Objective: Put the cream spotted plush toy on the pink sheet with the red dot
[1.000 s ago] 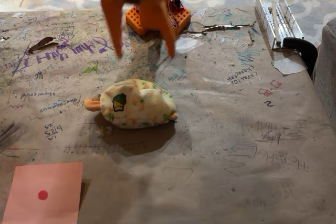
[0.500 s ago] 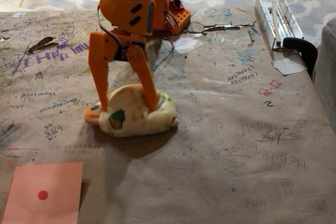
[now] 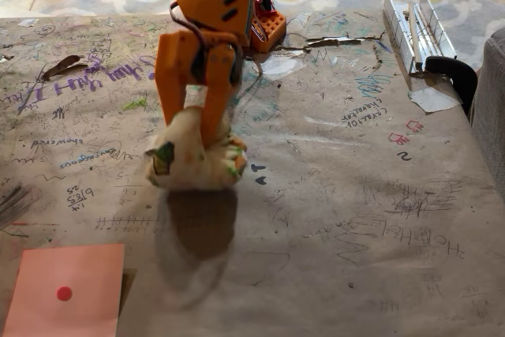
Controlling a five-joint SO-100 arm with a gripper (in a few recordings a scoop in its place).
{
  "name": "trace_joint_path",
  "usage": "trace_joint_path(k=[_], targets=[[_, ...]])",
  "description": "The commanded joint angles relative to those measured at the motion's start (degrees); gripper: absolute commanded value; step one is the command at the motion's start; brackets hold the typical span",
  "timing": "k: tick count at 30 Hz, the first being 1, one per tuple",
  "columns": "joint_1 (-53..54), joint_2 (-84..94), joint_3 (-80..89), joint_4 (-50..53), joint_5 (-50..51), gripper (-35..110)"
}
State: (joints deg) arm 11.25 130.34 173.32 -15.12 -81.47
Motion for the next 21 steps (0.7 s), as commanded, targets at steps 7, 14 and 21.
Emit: trace_joint_path(k=[7,14,21], targets=[[16.3,26.4,-22.1,2.3,12.3,0],[16.3,47.8,-32.1,7.8,16.4,0],[12.3,62.9,-32.3,9.8,4.5,0]])
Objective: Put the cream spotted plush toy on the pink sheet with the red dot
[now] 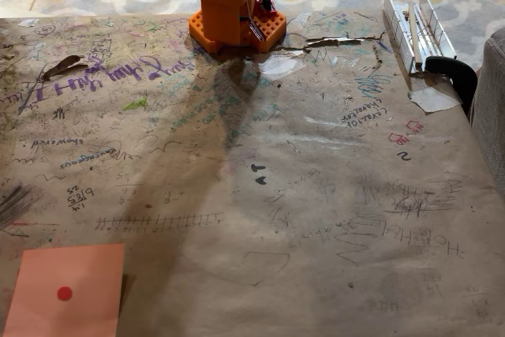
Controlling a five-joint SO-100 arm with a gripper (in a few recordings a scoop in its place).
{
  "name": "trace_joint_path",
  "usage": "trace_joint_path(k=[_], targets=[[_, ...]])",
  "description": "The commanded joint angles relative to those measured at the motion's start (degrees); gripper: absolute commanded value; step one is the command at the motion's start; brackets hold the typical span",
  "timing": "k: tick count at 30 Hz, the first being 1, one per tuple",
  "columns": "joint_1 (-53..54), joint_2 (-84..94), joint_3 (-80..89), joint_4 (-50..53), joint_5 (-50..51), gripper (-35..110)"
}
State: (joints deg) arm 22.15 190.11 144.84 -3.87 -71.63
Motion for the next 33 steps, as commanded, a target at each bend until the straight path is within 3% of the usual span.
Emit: trace_joint_path(k=[1,14,27,31,33], targets=[[1.8,2.9,-4.4,-3.3,-7.4,0],[-3.3,3.4,-15.1,-2.5,-10.4,0],[-5.9,3.4,-11.2,-4.4,-8.1,0],[-3.2,3.4,0.3,3.4,-6.2,17],[-3.0,3.4,23.8,-7.9,-17.8,31]])
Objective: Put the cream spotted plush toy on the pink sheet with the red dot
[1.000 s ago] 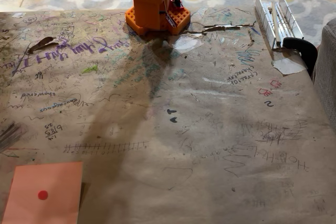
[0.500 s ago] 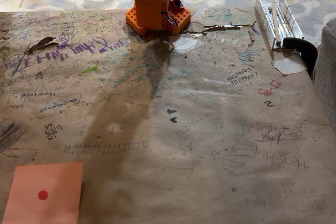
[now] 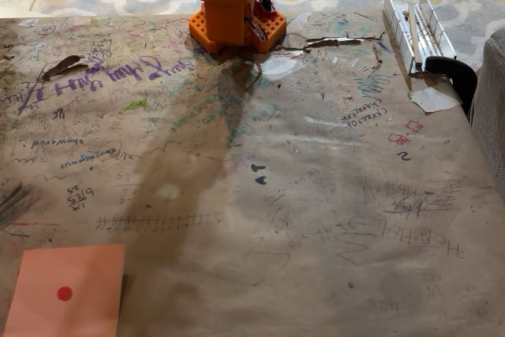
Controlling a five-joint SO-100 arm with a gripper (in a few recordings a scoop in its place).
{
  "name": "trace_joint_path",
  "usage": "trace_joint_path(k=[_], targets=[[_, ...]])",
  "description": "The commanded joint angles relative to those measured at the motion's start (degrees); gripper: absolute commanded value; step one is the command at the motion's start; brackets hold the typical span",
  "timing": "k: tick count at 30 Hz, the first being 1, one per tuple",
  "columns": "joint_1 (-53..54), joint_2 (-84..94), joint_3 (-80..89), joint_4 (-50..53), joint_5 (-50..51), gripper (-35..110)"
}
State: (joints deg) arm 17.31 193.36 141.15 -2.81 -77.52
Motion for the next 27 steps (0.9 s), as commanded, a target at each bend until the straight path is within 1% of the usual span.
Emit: trace_joint_path(k=[1,2,3,4,5,9,13,24,25,26,27], targets=[[2.1,0.4,36.6,-7.7,-21.0,34],[2.6,0.3,36.9,2.3,-19.1,34],[2.5,0.3,36.9,7.0,-16.3,35],[2.5,0.3,36.9,8.2,-14.3,35],[2.4,0.3,36.9,7.0,-12.8,35],[1.6,0.3,36.9,0.4,-12.1,35],[1.9,0.3,36.9,-2.2,-11.7,35],[3.3,0.3,36.9,-1.5,-11.2,34],[3.3,0.3,36.9,-1.4,-10.5,33],[3.3,0.3,36.9,-1.0,-8.8,28],[3.2,0.3,36.9,-0.1,-5.8,18]])
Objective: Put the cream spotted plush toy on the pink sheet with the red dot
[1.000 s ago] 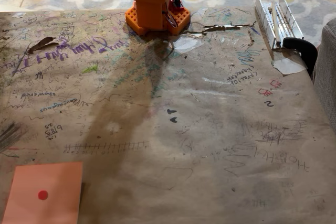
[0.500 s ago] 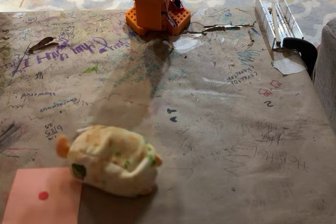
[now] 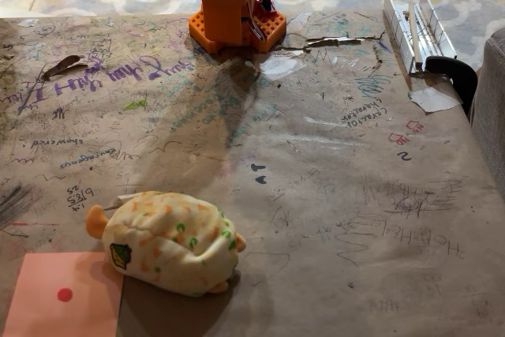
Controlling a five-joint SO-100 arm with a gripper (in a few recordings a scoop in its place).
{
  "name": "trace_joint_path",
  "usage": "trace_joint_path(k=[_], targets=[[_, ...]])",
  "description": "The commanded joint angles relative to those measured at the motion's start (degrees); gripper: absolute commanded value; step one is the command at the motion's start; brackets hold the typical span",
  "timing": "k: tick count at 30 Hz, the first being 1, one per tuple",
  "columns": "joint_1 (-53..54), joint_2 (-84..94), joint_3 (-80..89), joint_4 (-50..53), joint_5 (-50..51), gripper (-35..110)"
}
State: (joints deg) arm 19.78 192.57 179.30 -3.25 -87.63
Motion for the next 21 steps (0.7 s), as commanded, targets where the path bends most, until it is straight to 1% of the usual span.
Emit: trace_joint_path(k=[1,3,5,8,9,11,12,14,15,21], targets=[[0.4,1.1,-1.2,1.8,8.9,3],[0.1,1.1,-1.2,6.5,20.6,0],[0.4,1.1,-1.2,11.0,36.1,0],[1.4,1.1,-1.2,19.6,56.6,0],[1.6,1.1,-1.2,22.5,62.7,0],[1.4,1.1,-1.2,28.8,71.6,0],[1.3,1.1,-1.2,33.8,75.0,0],[0.8,1.1,-1.2,47.8,79.6,0],[0.7,1.1,-1.2,50.9,81.7,0],[2.7,1.1,-1.2,50.4,84.2,0]])
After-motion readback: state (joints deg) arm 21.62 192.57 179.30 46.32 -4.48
